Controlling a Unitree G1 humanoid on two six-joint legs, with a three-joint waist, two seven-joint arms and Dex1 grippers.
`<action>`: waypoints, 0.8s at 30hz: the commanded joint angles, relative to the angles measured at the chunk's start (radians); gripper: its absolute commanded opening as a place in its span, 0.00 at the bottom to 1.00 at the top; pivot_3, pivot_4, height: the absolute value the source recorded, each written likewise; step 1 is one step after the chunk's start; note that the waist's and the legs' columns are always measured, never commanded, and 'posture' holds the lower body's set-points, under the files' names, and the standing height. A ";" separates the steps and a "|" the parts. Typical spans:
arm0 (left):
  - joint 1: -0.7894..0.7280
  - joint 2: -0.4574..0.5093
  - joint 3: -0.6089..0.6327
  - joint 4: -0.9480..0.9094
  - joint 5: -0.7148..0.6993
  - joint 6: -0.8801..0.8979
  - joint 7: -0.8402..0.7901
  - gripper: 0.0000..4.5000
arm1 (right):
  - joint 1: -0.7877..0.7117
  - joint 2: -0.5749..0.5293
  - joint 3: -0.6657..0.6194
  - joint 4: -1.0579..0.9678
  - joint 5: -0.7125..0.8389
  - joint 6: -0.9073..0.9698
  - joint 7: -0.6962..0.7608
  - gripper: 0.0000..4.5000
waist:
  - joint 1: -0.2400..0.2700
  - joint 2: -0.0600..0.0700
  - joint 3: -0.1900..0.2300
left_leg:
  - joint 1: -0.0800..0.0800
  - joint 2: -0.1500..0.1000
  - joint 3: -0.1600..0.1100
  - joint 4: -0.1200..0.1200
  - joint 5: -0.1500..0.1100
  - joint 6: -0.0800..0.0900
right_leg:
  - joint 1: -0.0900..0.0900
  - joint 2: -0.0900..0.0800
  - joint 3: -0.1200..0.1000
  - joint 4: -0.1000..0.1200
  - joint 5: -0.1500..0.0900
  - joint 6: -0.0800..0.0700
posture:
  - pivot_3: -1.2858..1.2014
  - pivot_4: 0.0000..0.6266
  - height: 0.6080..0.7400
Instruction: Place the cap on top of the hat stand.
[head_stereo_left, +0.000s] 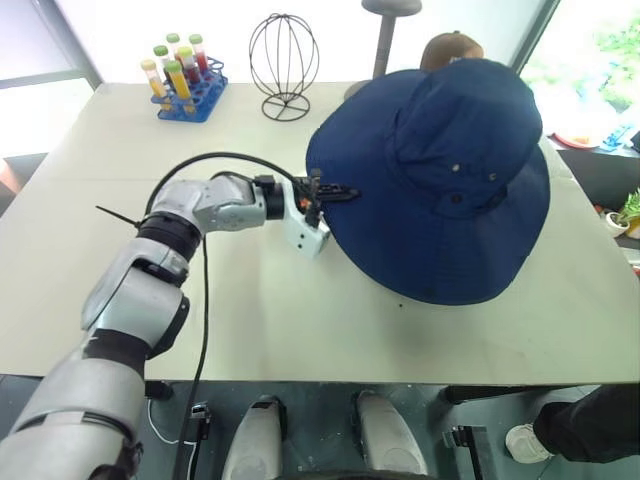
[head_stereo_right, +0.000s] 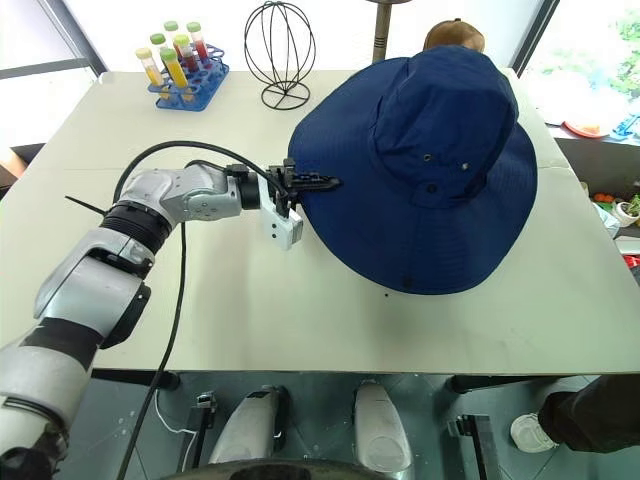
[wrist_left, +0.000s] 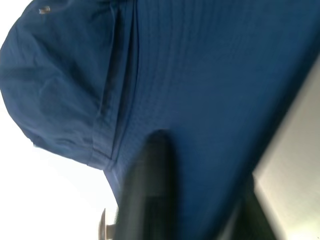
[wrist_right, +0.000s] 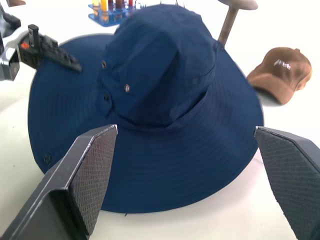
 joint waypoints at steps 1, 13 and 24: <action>-0.015 0.009 0.017 -0.015 -0.074 -0.008 -0.034 0.67 | 0.000 -0.003 -0.025 0.018 -0.013 -0.033 0.009 1.00 | 0.000 0.000 0.000 | 0.000 0.000 0.000 0.000 0.000 0.000 | 0.000 0.000 0.000 0.000 0.000 0.000 | 0.52 0.24 1.00; 0.115 0.163 0.051 -0.145 -0.376 0.009 -0.311 0.99 | -0.024 -0.029 0.072 0.107 -0.042 -0.116 0.031 1.00 | -0.004 0.000 0.000 | 0.001 0.000 0.000 -0.001 0.000 0.000 | 0.000 0.000 0.000 0.000 0.000 0.000 | 0.52 0.24 1.00; 0.503 0.545 0.286 -0.796 -1.322 1.094 -0.936 0.99 | -0.094 -0.073 0.197 0.246 -0.080 -0.204 0.074 1.00 | -0.005 0.001 0.000 | 0.001 0.001 0.000 0.000 0.000 0.000 | 0.000 0.000 0.000 0.003 0.000 -0.001 | 0.52 0.24 1.00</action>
